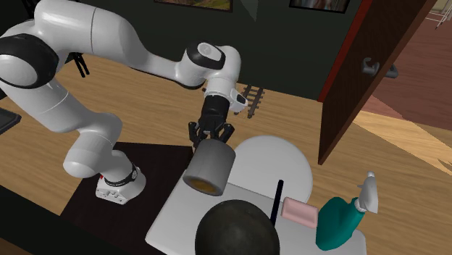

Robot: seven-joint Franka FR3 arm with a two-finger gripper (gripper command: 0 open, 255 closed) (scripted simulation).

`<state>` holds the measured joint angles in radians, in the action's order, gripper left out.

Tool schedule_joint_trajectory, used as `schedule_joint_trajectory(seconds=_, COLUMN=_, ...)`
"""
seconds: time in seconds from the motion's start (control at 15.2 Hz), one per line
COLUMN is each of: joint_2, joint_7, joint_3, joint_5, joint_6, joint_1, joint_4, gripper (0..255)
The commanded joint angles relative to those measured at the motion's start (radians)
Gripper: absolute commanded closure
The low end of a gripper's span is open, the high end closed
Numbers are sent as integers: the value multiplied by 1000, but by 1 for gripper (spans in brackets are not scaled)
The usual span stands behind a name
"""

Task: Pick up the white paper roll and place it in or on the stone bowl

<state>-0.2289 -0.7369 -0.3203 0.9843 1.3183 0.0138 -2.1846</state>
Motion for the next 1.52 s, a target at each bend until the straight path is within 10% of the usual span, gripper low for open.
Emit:
schedule_joint_trajectory(seconds=0.0, joint_2=-11, joint_7=-22, joint_3=0, joint_5=3, joint_6=-13, joint_1=1, joint_4=14, gripper=255)
schedule_joint_trajectory(seconds=0.86, joint_2=-36, joint_7=-152, joint_3=-3, joint_5=35, joint_6=-85, joint_1=-3, joint_4=134, gripper=255)
schedule_joint_trajectory(seconds=1.45, joint_2=60, joint_7=-211, joint_3=137, joint_5=156, joint_6=125, joint_1=-104, joint_4=185, gripper=255)
